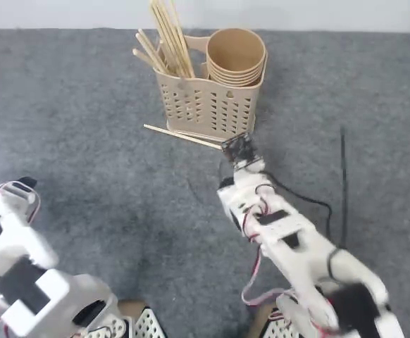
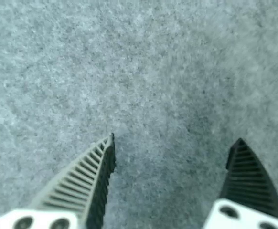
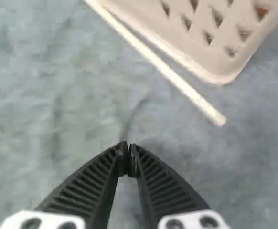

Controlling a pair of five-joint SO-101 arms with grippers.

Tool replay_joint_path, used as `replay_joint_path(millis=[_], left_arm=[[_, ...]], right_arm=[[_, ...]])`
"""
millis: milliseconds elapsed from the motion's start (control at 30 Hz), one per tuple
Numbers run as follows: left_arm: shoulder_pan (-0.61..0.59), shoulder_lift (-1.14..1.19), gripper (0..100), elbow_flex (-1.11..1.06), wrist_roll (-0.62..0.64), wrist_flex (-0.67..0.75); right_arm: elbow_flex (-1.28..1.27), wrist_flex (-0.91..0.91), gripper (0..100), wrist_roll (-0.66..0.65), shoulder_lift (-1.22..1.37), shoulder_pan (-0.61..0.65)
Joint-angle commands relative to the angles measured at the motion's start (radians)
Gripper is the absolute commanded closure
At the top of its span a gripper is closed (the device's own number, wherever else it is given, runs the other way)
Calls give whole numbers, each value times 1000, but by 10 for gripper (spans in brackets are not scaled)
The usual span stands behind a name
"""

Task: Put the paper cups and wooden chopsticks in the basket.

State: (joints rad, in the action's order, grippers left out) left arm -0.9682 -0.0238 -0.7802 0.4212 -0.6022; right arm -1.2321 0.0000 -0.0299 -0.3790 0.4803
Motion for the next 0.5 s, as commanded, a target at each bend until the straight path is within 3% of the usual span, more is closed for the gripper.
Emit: replay_joint_path(millis=[0, 200, 467], left_arm=[[12, -8, 648, 41, 5, -3], [12, -8, 648, 41, 5, -3], [12, -8, 648, 39, 5, -3]], right_arm=[[12, -36, 991, 11, -173, -70], [107, -41, 991, 198, -73, -185], [364, -51, 991, 315, 338, -214]])
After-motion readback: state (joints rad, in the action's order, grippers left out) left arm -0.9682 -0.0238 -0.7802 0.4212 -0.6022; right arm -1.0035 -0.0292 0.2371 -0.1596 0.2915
